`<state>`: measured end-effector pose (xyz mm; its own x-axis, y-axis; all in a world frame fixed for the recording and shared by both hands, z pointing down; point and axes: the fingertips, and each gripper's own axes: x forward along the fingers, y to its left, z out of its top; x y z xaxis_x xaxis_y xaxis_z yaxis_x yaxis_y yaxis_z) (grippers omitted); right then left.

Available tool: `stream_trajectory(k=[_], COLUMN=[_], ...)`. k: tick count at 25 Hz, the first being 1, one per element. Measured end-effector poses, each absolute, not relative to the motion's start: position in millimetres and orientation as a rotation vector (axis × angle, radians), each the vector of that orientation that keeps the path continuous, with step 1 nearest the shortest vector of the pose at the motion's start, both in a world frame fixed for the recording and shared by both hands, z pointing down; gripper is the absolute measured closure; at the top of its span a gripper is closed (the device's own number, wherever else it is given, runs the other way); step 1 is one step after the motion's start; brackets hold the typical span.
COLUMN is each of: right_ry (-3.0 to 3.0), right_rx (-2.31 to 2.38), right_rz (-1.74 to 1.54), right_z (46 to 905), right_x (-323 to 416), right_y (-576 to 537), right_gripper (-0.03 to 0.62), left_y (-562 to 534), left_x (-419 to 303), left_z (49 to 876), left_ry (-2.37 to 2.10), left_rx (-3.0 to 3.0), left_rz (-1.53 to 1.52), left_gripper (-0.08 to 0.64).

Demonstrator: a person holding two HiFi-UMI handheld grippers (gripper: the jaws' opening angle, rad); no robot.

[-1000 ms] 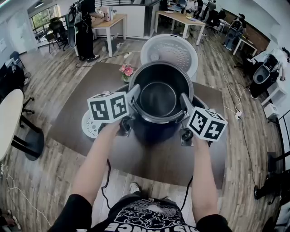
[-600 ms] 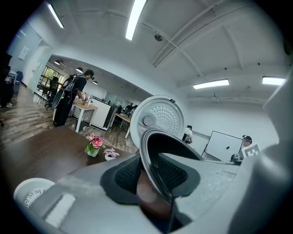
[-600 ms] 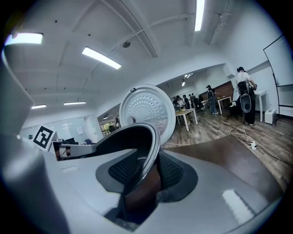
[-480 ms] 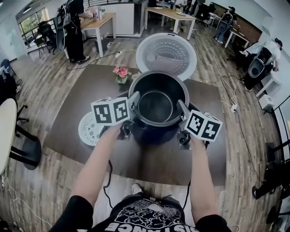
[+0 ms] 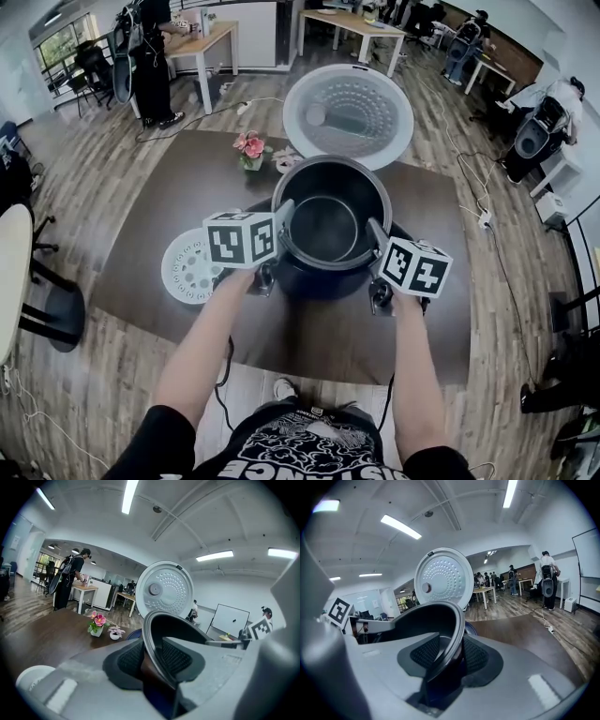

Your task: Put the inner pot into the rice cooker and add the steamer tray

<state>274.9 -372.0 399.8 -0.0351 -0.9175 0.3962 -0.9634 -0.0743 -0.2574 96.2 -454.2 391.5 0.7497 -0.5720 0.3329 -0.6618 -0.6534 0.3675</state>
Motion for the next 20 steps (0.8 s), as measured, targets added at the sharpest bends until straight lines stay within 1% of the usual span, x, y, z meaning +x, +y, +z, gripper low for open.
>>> stream_trajectory(k=[4,12,20], right_ry=[-2.022,-2.058,-2.075], right_rx=[2.092,2.100,2.099], right_rz=[0.699,0.733,0.738], right_z=[412.6,418.1,418.1], right_x=[275.9,277.0,277.2], right_y=[-371.3,-375.5,-377.9], right_gripper=[0.440,0.437,0.437], left_y=[-452.8,-455.0,-457.3], left_x=[97.3,98.4,98.2], left_z=[404.3,413.6,418.6], left_ry=[-0.949,-0.950,-0.952], left_rx=[2.490,2.494,2.475], left_rz=[0.324,0.360,0.334], left_gripper=[0.445,0.429,0.423])
